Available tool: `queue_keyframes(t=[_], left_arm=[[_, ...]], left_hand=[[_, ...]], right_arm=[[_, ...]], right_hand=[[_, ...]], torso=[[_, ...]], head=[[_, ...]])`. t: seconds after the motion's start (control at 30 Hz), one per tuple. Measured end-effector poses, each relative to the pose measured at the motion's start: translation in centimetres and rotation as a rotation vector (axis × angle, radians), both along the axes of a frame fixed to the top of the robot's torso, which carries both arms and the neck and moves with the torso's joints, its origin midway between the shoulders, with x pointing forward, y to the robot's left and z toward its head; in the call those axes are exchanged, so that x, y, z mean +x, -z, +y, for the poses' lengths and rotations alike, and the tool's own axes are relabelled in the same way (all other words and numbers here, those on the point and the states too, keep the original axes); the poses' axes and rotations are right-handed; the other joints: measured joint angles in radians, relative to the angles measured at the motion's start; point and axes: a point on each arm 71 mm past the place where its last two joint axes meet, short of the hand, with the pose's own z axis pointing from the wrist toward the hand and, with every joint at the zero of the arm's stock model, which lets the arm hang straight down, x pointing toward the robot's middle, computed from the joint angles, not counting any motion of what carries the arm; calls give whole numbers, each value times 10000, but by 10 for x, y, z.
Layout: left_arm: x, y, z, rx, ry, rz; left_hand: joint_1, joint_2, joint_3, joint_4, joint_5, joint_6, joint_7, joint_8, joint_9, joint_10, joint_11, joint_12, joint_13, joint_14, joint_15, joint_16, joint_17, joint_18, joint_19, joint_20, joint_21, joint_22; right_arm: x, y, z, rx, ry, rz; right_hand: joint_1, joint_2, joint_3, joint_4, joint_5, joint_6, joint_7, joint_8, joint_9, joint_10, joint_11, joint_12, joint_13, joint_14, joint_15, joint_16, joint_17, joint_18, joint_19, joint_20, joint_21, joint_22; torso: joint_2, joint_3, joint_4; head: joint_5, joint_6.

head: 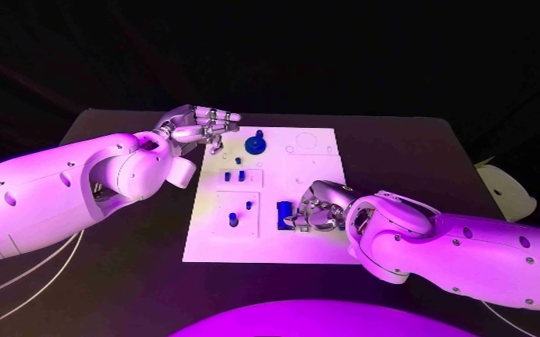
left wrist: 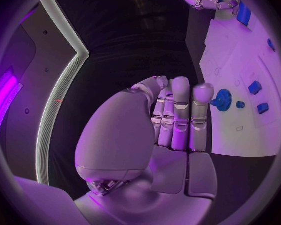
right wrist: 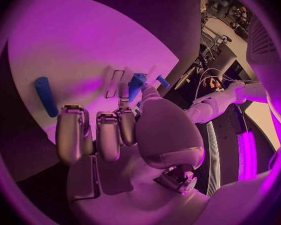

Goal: Assemble the parts on the task board

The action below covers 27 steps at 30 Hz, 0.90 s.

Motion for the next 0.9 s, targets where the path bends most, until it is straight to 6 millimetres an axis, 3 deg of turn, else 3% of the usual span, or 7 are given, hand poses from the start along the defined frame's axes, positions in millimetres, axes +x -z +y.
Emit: queue_keyframes(t=[0.53, 0.77, 0.9], left_arm=[[0, 0, 2, 14, -24, 10], [0, 1, 2, 28, -27, 27], [0, 1, 2, 32, -22, 36]], left_hand=[[0, 0, 0, 0, 0, 0, 0, 0, 1, 0, 0, 0, -2, 0, 0, 0, -3, 1, 0, 0, -9, -6], [0, 0, 0, 0, 0, 0, 0, 0, 2, 1, 0, 0, -3, 0, 0, 0, -3, 0, 0, 0, -42, -6], [0, 0, 0, 0, 0, 0, 0, 0, 2, 1, 0, 0, 5, 0, 0, 0, -16, 1, 0, 0, -42, -6]], right_arm=[[-4, -3, -14, -99, 138, 30], [2, -23, -46, -15, 485, -659], [7, -31, -71, -300, 784, -1030]], right_hand=[[294, -195, -17, -16, 40, 0, 0, 0, 9, 1, 1, 16, -31, 0, 1, 0, 8, 0, 0, 1, -76, -2], [1077, -374, -5, -230, -370, -531, 277, -596, -260, -130, 200, -163, 13, -14, 65, 0, 6, 1, 0, 1, -198, -3], [1210, -371, -42, -267, -581, -532, 278, -757, -377, -162, 232, -187, 25, -19, 95, 0, 6, 2, 0, 78, -198, -3]], torso=[[1, 12, -14], [-15, 12, -27], [-22, 2, -45]], head=[[-7, -9], [-103, 42], [-195, 76]])
